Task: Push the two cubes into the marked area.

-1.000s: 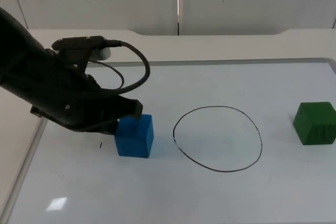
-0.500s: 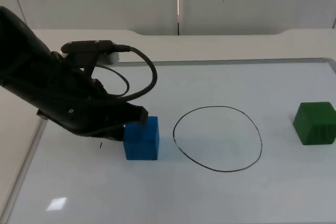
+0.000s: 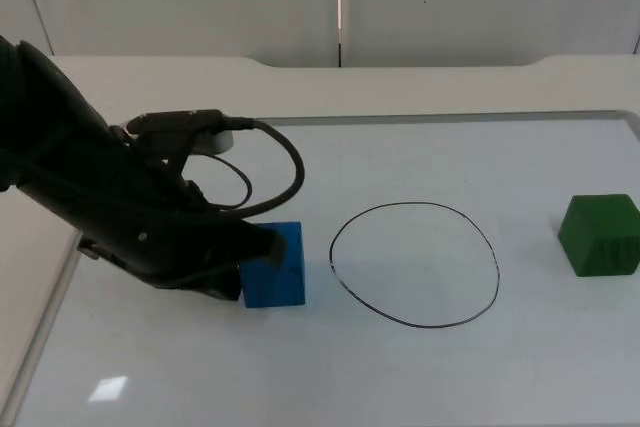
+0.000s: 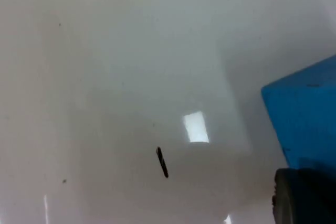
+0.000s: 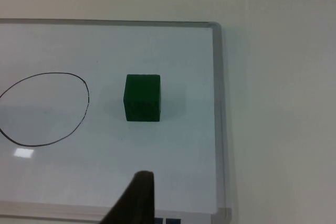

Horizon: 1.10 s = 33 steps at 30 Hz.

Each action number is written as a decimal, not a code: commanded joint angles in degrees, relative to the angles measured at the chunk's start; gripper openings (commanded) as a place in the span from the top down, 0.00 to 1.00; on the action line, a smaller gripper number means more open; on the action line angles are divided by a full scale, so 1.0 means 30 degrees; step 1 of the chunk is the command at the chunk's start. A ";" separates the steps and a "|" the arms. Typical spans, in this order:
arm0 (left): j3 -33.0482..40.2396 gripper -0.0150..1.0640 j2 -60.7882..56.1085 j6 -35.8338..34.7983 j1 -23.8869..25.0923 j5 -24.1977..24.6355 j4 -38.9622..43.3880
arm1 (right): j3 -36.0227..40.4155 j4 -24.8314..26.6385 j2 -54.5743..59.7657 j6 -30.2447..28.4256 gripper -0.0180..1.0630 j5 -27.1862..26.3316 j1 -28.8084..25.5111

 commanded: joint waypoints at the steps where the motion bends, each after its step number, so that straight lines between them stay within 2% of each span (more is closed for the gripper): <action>1: -0.0063 0.99 -0.0014 0.0094 -0.0207 -0.0258 -0.0335 | 0.0034 -0.0068 -0.0069 0.0031 0.01 -0.0078 -0.0039; 8: -0.0063 0.99 -0.0014 0.0377 -0.1061 -0.0735 -0.0539 | 0.0034 -0.0068 -0.0069 0.0031 0.01 -0.0078 -0.0039; 10: -0.0063 0.99 -0.0014 0.0377 -0.1525 -0.1706 -0.0539 | 0.0034 -0.0068 -0.0069 0.0031 0.01 -0.0078 -0.0039; 13: -0.0063 0.99 -0.0014 0.0377 -0.1612 -0.2088 -0.0539 | 0.0034 -0.0068 -0.0069 0.0031 0.01 -0.0078 -0.0039; 20: -0.0827 0.99 0.0017 0.0377 -0.1788 -0.2067 -0.0457 | 0.0034 -0.0068 -0.0069 0.0031 0.01 -0.0078 -0.0039; 23: -0.1281 0.99 0.0017 0.0377 -0.1788 -0.1226 -0.0457 | 0.0034 -0.0068 -0.0069 0.0031 0.01 -0.0078 -0.0039; 33: -0.1341 0.99 0.0017 0.0377 -0.1788 -0.0528 -0.0419 | 0.0034 -0.0103 -0.0069 0.0031 0.01 -0.0078 -0.0039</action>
